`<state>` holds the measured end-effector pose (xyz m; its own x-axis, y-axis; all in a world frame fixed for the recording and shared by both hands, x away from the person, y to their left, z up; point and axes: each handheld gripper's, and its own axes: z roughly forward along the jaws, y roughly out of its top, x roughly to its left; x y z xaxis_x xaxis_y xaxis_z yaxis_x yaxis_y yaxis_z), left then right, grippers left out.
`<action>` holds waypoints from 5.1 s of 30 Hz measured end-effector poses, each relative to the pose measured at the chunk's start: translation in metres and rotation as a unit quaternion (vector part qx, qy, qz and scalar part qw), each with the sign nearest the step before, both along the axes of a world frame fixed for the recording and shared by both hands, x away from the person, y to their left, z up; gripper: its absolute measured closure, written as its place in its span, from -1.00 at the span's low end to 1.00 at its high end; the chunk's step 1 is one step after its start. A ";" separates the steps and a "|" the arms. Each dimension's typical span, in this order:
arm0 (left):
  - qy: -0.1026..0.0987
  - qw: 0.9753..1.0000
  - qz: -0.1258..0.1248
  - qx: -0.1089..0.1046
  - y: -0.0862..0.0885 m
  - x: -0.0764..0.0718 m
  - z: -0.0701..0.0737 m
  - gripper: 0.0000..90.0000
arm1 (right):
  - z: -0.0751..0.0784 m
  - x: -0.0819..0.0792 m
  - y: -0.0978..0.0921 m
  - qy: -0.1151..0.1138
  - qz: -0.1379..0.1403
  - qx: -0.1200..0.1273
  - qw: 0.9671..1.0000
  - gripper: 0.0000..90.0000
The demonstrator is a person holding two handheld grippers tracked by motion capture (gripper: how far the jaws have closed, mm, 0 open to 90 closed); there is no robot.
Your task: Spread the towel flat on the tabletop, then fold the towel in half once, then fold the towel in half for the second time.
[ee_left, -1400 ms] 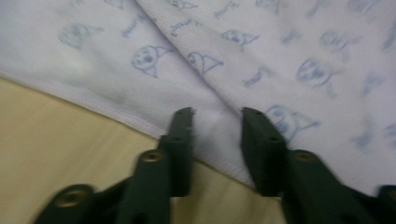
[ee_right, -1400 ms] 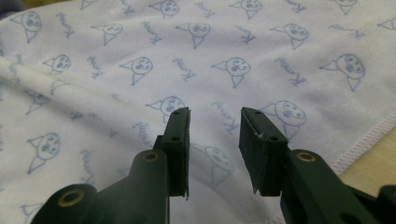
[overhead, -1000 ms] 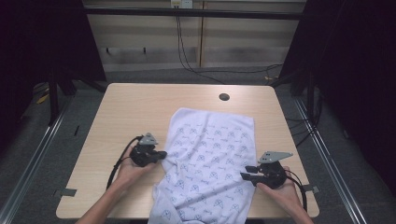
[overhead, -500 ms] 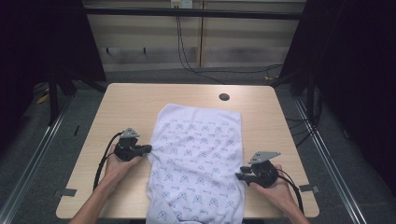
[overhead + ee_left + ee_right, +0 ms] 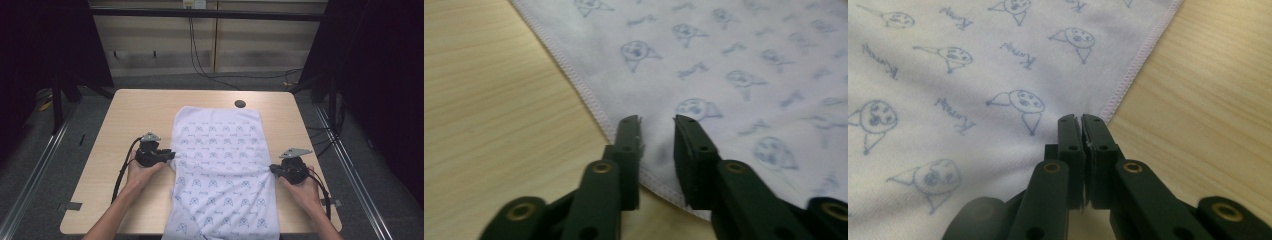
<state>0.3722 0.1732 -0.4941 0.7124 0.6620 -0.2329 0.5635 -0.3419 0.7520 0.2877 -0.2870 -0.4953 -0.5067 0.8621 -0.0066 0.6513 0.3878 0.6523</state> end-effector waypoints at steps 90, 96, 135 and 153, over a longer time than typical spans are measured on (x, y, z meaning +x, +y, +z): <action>0.028 0.997 -0.060 0.031 0.017 -0.048 -0.009 0.96 | -0.004 0.002 0.052 0.021 0.110 0.064 0.992 0.83; 0.025 0.995 -0.084 0.051 0.021 -0.080 -0.005 0.96 | -0.002 -0.028 0.055 0.021 0.133 0.058 0.989 0.87; 0.004 1.000 -0.016 -0.002 0.034 -0.014 0.010 0.26 | 0.001 0.085 0.025 0.000 0.030 0.069 0.997 0.22; 0.011 1.000 -0.004 0.023 0.018 0.022 -0.012 0.22 | -0.007 0.078 0.031 0.013 0.049 0.066 0.997 0.88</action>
